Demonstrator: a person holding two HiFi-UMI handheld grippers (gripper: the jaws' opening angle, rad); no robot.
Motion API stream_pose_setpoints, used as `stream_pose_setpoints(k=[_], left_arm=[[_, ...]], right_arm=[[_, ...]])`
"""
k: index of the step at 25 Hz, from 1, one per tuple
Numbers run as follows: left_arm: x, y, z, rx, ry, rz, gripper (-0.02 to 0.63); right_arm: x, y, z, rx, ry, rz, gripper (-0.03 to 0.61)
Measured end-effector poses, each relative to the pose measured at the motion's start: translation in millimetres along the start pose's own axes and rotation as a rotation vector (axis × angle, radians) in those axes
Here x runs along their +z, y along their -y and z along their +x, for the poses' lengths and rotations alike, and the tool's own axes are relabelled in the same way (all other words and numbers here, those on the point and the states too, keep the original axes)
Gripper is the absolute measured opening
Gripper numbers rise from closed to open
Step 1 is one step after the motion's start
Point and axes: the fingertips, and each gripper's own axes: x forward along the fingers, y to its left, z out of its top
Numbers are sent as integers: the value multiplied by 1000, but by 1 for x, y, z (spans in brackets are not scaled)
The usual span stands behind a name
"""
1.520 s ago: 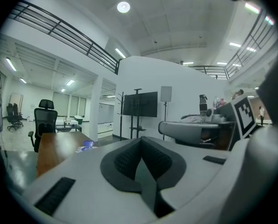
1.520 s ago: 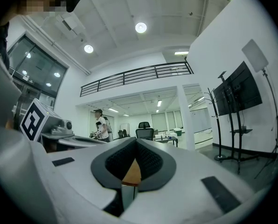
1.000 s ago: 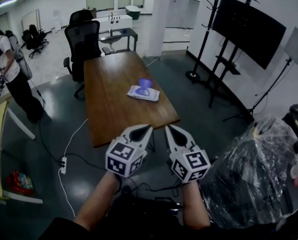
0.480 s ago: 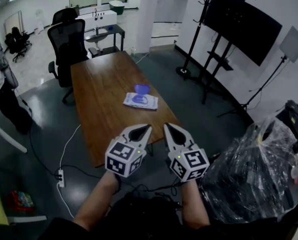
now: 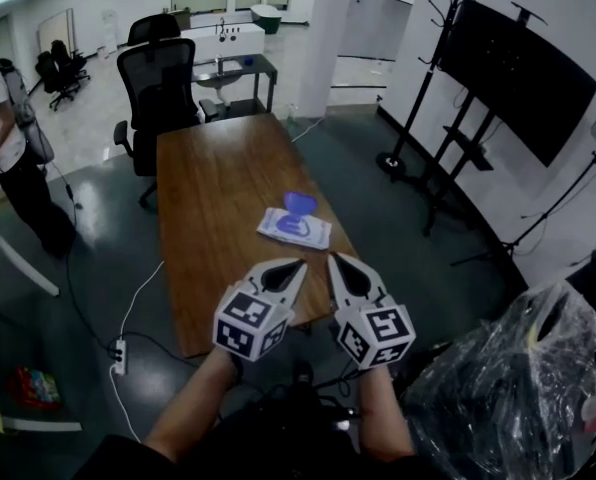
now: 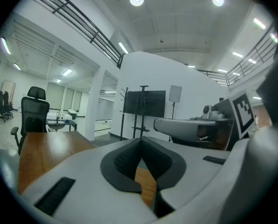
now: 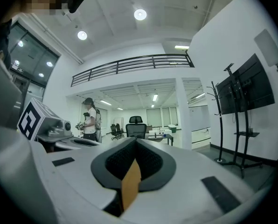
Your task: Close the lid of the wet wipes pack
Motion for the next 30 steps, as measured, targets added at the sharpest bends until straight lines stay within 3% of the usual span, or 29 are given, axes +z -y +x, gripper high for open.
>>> stream_pose_setpoints(k=[13, 21, 30], left_arm=[[10, -51, 116, 176, -19, -15, 6], [12, -77, 148, 262, -43, -29, 6], [1, -111, 163, 243, -52, -72, 6]], right_arm=[[-4, 119, 83, 165, 5, 43, 9], [-7, 146, 119, 240, -25, 54, 9], [-17, 150, 153, 212, -89, 14, 9]])
